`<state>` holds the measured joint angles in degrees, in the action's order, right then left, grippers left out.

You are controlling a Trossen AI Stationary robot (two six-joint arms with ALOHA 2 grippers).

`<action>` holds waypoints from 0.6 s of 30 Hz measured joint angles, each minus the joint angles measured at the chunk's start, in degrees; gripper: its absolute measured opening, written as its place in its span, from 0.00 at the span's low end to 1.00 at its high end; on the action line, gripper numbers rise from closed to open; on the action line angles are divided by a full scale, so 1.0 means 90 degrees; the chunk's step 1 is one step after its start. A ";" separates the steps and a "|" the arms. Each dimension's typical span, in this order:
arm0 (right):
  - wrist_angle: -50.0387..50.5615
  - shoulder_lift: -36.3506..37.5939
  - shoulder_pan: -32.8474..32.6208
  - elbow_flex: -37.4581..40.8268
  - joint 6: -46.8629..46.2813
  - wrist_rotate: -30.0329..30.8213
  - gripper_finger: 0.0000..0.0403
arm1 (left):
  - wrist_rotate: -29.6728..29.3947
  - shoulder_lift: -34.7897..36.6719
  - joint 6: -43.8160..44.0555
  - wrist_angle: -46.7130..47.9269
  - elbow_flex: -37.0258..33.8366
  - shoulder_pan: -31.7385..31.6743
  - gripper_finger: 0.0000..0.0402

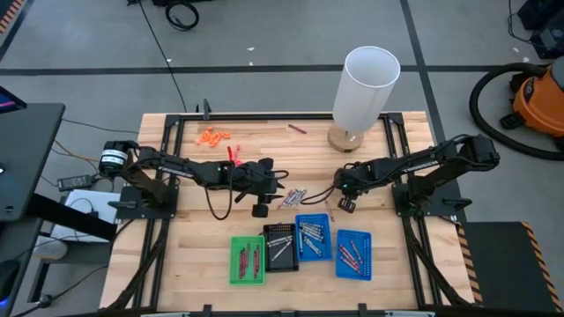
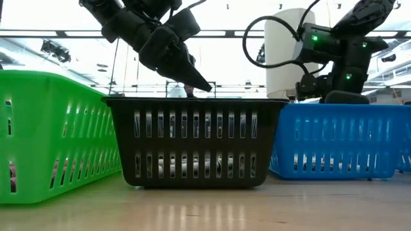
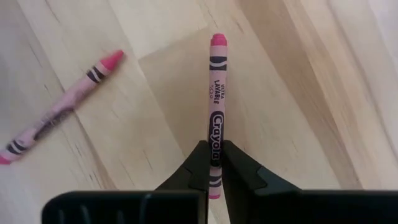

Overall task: Sort crayons
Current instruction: Put the pink crayon into the right blue bin

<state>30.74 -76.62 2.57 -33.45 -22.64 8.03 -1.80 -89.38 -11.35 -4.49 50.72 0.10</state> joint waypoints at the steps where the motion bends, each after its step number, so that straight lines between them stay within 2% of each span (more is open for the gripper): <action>1: -0.0059 0.0000 0.0000 0.0000 0.0025 0.0000 0.08 | -0.0002 -0.0003 0.0000 0.0002 0.0000 0.0000 0.35; 8: -0.0640 0.0005 -0.0147 -0.0007 0.0272 -0.0015 0.08 | -0.0002 -0.0225 0.0026 -0.0070 0.0000 0.0000 0.40; 18: -0.0636 0.0169 -0.0284 -0.0010 0.0321 0.0039 0.08 | -0.0005 -0.0284 0.0108 -0.0198 0.0000 0.0000 0.48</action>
<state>25.01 -75.10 0.01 -33.54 -19.75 8.38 -1.85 -91.94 -10.38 -6.27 50.72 0.10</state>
